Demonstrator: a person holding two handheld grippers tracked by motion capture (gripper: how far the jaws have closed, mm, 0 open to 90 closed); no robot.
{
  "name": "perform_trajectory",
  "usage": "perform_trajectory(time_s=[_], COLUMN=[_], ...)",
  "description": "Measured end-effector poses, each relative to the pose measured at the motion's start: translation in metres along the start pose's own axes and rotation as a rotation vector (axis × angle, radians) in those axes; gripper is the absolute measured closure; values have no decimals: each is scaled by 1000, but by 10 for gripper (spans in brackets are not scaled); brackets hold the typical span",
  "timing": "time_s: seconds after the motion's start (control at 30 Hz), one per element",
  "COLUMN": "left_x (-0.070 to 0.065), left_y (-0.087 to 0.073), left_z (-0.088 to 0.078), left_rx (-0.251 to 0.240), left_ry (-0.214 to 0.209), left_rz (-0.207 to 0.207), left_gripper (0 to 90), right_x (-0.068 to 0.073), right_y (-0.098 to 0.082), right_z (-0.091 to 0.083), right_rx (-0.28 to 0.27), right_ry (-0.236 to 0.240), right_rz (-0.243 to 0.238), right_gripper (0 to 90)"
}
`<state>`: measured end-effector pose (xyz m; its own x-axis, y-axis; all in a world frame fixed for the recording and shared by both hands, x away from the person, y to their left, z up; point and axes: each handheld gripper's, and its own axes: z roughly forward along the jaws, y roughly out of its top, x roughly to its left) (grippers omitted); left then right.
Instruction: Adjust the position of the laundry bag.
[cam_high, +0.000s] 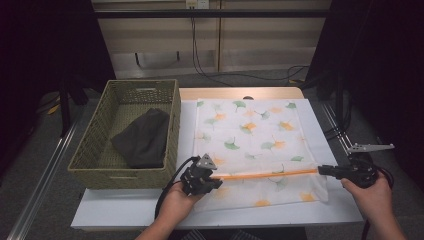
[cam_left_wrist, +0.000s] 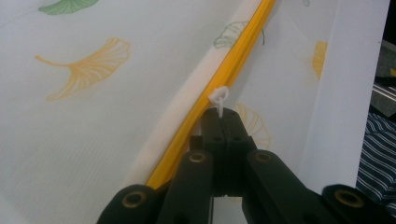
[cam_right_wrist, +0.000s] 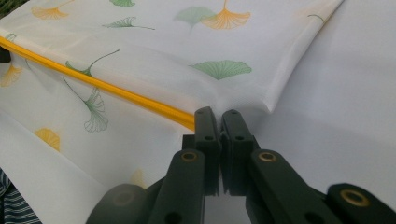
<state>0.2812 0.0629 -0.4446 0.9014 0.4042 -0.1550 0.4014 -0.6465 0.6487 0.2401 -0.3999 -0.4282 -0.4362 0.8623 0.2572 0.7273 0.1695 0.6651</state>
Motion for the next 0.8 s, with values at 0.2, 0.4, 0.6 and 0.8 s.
perform_trajectory(time_s=[0.2,0.4,0.6,0.8], left_x=[3,5,9,11], left_y=[-10,-20,-27,-35], left_z=[-8,-17,-24,-31], left_rx=[-12,-8,-8,11], left_ry=[25,45,50,78], left_rz=[-38,-55,-68,-71], left_gripper=[900,900,900,900], right_x=[-2,-6,-7,-6], right_y=[-3,-5,-6,-7], right_z=[1,-1,-1,0], right_rx=[14,16,16,18], right_ry=[1,-4,-7,-11], right_rz=[2,12,18,32], right_gripper=[874,874,874,874])
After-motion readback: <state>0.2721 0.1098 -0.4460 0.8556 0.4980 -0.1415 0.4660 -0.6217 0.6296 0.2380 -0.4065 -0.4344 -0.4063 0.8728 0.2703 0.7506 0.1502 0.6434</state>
